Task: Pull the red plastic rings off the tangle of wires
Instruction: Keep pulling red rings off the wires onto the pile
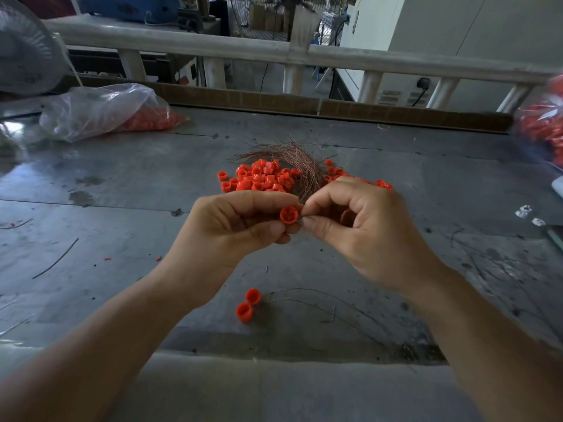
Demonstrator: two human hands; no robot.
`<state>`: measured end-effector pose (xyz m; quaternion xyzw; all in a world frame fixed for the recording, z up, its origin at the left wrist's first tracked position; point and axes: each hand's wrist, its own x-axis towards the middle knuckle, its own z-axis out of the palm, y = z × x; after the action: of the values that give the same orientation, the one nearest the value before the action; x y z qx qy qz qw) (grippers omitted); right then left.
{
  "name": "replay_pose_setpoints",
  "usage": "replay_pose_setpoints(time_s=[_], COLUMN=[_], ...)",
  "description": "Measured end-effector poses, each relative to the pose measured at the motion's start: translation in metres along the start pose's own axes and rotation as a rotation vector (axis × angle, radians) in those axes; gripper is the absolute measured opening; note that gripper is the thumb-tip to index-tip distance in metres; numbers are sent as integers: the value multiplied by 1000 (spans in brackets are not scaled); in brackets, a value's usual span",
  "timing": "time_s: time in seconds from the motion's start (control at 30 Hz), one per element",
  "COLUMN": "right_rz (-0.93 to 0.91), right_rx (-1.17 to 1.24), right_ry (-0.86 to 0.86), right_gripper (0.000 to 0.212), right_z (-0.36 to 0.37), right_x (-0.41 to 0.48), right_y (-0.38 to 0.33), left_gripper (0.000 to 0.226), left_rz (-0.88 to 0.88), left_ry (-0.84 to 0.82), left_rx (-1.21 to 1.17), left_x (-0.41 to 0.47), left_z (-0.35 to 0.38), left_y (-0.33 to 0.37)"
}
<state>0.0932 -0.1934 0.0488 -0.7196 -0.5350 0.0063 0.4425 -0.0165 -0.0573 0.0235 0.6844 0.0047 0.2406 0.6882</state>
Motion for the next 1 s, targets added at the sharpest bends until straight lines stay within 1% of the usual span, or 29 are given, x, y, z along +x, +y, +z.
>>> replay_pose_setpoints(time_s=[0.07,0.2,0.23,0.33,0.4,0.53,0.63,0.8,0.87,1.0], right_rz=[7,17,17,15,32,124,188,263,290,302], right_rx=[-4,-12,-12,17,77,268,344,422,412,400], right_ry=[1,-1,-5,-11,-14,-26,-21,-100,-133,-131], right_gripper=[20,11,12,22,24,31,30,36,38,37], right_z=[-1,0,-1,-2,-3,-3,-4,2,6,7], right_x=[0,0,-1,-1,0,0,1,1,1,1], right_y=[0,1,0,0,-1,1,1,2,4,8], left_gripper=[32,31,31,29,29,26,26,24,24,23], left_rz=[-15,-35,-40,-52,-62,-85,-111,-156,-179,-198], left_ry=[-2,-5,-4,4,10,8,-23,-82,-94,-101], left_rx=[-19,-37,-42,-80,-127,-204,-272,-335,-339,-354], left_x=[0,-1,-1,-1,0,0,0,-1,-2,-1], left_z=[-1,-1,-1,-1,0,1,0,1,2,2], left_y=[-1,-1,0,1,2,3,3,2,1,0])
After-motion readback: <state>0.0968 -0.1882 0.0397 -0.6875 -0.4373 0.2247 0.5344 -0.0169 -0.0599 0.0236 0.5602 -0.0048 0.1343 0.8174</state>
